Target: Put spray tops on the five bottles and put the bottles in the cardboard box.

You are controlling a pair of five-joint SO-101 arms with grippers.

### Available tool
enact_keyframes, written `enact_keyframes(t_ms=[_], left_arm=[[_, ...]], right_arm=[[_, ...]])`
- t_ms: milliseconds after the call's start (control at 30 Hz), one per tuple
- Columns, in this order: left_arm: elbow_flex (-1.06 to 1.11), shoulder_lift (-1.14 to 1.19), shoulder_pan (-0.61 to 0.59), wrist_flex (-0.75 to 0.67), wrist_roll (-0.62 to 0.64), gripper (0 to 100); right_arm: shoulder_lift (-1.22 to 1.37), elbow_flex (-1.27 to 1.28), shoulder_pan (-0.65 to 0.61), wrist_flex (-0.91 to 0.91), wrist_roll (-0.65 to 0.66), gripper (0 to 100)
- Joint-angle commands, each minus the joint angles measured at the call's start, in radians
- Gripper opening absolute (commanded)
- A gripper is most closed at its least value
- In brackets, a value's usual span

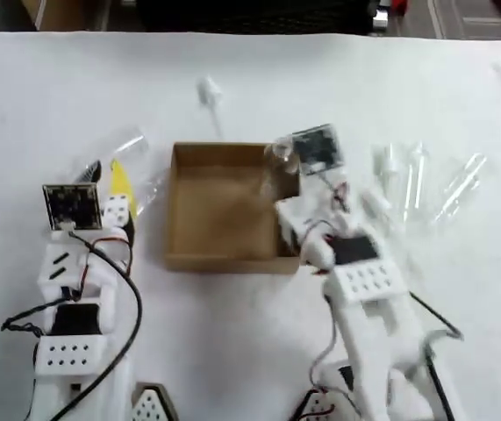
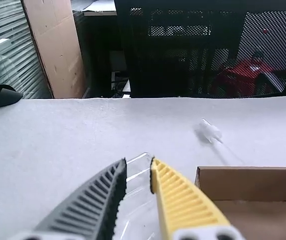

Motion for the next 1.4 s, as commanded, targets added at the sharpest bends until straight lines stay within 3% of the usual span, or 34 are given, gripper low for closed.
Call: enact_keyframes(t_ms=[0, 133, 467, 900, 1033, 1367], left_arm=[[-0.015, 0.005, 0.002, -0.020, -0.017, 9], [-0.015, 0.005, 0.002, -0.020, -0.017, 9], [-0.015, 0.005, 0.002, -0.023, -0.018, 9], [-0.015, 0.005, 0.002, -0.021, -0.018, 9], [-0.012, 0.005, 0.002, -0.023, -0.018, 9], [-0.011, 0.005, 0.002, -0.028, -0.018, 9]], right_arm=[[-0.084, -0.057, 0.051, 0.096, -0.052, 4.7], [0.077, -0.158, 0.030, 0.162, -0.058, 14.2], [0.455, -0.377, 0.024, 0.219, -0.060, 13.3], [0.558, -0.391, 0.051, 0.137, -0.057, 1.2], [0.562, -0.393, 0.074, 0.116, 0.008, 1.5], [0.561, -0.434, 0.160, 0.134, 0.018, 1.6]])
